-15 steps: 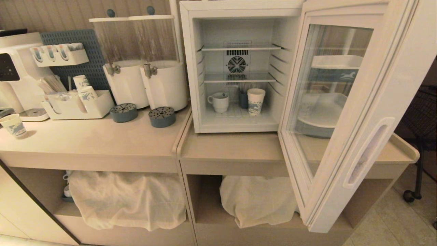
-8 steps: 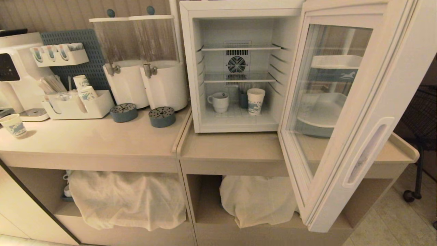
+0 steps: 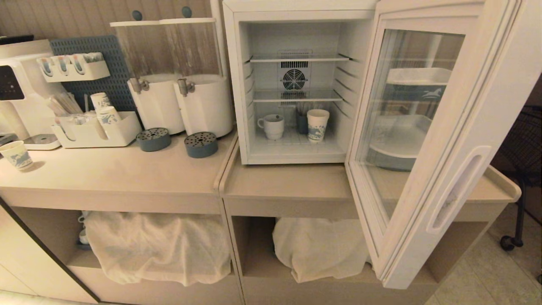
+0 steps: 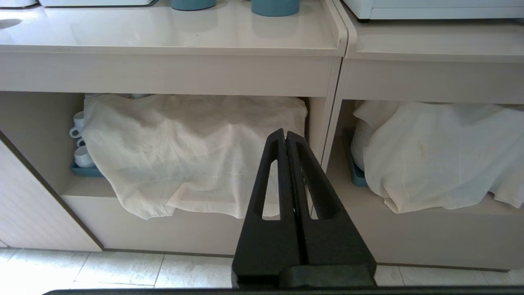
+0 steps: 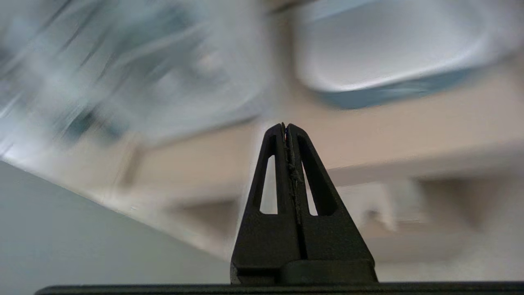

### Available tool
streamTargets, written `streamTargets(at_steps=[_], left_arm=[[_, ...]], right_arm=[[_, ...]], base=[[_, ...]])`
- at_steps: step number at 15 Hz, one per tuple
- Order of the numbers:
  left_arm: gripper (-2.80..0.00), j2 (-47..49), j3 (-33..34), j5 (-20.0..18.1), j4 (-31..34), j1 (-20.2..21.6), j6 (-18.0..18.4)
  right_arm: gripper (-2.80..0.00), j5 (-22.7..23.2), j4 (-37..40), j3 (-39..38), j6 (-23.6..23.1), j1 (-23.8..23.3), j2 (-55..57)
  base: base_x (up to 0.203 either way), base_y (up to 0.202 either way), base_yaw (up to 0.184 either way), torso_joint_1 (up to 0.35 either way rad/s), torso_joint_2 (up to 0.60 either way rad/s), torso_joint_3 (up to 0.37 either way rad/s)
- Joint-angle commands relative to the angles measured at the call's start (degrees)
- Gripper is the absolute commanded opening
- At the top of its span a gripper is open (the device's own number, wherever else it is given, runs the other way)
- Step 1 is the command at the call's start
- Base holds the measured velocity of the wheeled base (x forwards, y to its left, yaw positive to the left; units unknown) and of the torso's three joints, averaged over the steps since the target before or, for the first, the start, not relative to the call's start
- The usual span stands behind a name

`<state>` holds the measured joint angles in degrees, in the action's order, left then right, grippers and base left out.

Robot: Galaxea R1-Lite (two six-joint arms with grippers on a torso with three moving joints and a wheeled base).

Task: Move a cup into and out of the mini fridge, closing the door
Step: Close the freezer door

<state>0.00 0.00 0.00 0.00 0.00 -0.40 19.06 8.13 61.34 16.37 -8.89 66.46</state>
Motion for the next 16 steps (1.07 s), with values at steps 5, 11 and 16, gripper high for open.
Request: streamTargets(at_steps=[5, 11, 16], left_arm=[[-2.80, 0.0, 0.0, 0.0, 0.0, 0.0, 0.0], [-2.80, 0.0, 0.0, 0.0, 0.0, 0.0, 0.0], [-2.80, 0.1, 0.0, 0.0, 0.0, 0.0, 0.0]], right_arm=[[-2.80, 55.9, -30.4, -12.6, -9.3, -7.5, 12.5], [-2.80, 63.3, -33.1, -10.6, -9.6, 0.4, 20.7], [-2.80, 48.5, -32.9, -6.6, -7.7, 13.0, 23.6]], base=[[0.000, 0.000, 0.000, 0.000, 0.00, 0.000], [0.000, 0.000, 0.000, 0.000, 0.00, 0.000], [0.000, 0.000, 0.000, 0.000, 0.00, 0.000]])
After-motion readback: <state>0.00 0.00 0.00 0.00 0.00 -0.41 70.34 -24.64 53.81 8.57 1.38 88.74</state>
